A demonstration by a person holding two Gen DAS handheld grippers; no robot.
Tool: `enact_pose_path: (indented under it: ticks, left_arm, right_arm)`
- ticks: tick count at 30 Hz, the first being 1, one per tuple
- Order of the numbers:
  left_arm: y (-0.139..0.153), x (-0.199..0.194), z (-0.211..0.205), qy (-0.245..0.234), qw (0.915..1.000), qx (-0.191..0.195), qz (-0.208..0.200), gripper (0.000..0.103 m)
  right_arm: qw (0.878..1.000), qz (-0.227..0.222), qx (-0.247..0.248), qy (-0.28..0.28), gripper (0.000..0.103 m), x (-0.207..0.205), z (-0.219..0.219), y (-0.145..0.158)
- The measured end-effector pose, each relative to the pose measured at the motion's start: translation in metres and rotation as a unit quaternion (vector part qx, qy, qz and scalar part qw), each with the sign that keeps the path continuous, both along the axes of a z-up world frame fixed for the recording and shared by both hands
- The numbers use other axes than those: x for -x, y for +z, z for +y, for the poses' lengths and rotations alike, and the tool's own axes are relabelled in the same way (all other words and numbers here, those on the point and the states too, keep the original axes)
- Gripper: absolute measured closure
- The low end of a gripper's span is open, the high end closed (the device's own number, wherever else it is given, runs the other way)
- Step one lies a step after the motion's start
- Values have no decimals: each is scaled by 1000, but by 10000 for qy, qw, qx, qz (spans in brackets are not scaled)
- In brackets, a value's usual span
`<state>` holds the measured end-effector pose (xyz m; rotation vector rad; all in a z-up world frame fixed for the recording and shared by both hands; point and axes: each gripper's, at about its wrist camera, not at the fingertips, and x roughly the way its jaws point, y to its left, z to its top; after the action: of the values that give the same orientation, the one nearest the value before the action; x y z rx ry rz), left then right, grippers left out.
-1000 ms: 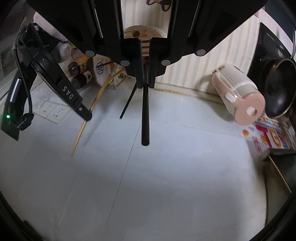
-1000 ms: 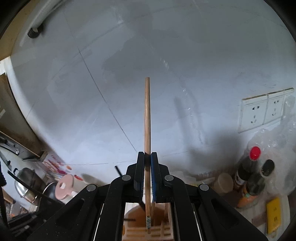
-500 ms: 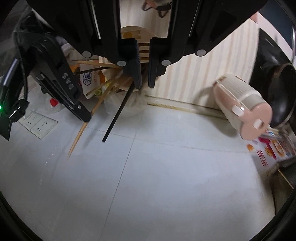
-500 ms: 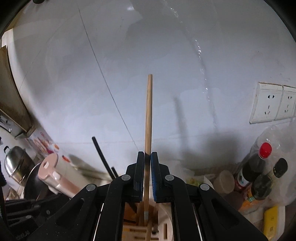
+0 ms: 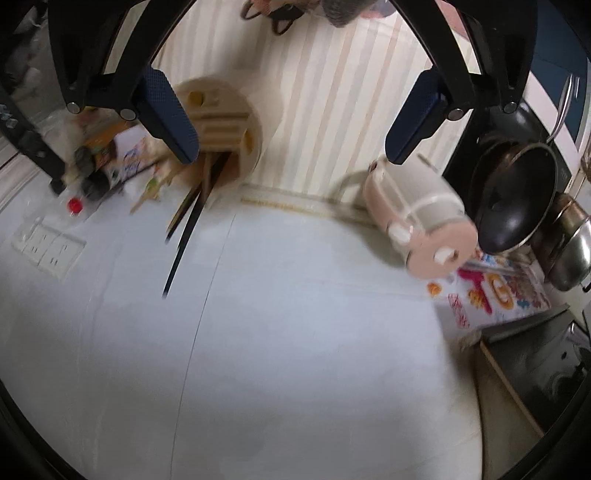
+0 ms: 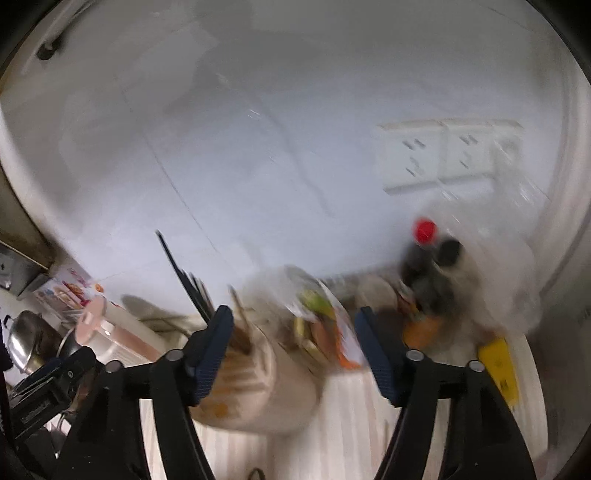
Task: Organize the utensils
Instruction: 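Open both tools to release the chopsticks into the holder, then grasp a wooden chopstick with the left tool while the right tool grasps another wooden one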
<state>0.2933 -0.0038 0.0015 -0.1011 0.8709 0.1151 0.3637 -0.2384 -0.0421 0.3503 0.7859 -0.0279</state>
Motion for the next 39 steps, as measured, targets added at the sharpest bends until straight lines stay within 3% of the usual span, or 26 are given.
enact_pose_path:
  ticks: [3,7,10,11,15,20,25,27,28,30,36,39]
  left_arm:
    - [-29,10,-2,-52,9994,-102,324,0]
    - [-70,23,-9,34,9970,-433,645,0]
    - [-101,32,-16,35,9947,-384,958,0]
    - [-115,36,-21,-17,9935,-387,1071,0]
    - [-161,44,-48,-240,9865,-589,1512,0]
    - [-217,52,-86,-588,9731,-799,2080,0]
    - [-249,57,-115,-813,9634,-1082,2315,0]
    - [-255,59,-124,-870,9604,-1239,2341,0]
    - [-258,60,-130,-914,9587,-1309,2352,0]
    - [-262,61,-139,-983,9563,-1331,2410,0]
    - [-264,69,-183,-1447,9519,-1147,2446,3]
    - [-269,71,-209,-1755,9460,-776,2611,22]
  right_arm:
    - [9997,183,-24,-142,17,20,-15,-18]
    - [9975,646,-18,-268,17,41,-30,-60]
    - [9941,1033,-82,-319,18,53,-43,-93]
    - [9920,1209,-95,-345,20,58,-49,-107]
    - [9811,1892,-177,-374,52,73,-71,-159]
    - [9644,2617,-279,-259,60,83,-86,-221]
    - [9483,3163,-228,76,62,82,-73,-273]
    - [9429,3323,-134,174,72,83,-66,-288]
    - [9447,3273,33,174,76,84,-64,-289]
    - [9400,3403,152,210,96,84,-62,-291]
    - [9342,3561,174,-156,96,102,-100,-290]
    - [9318,3605,131,-395,96,115,-128,-290]
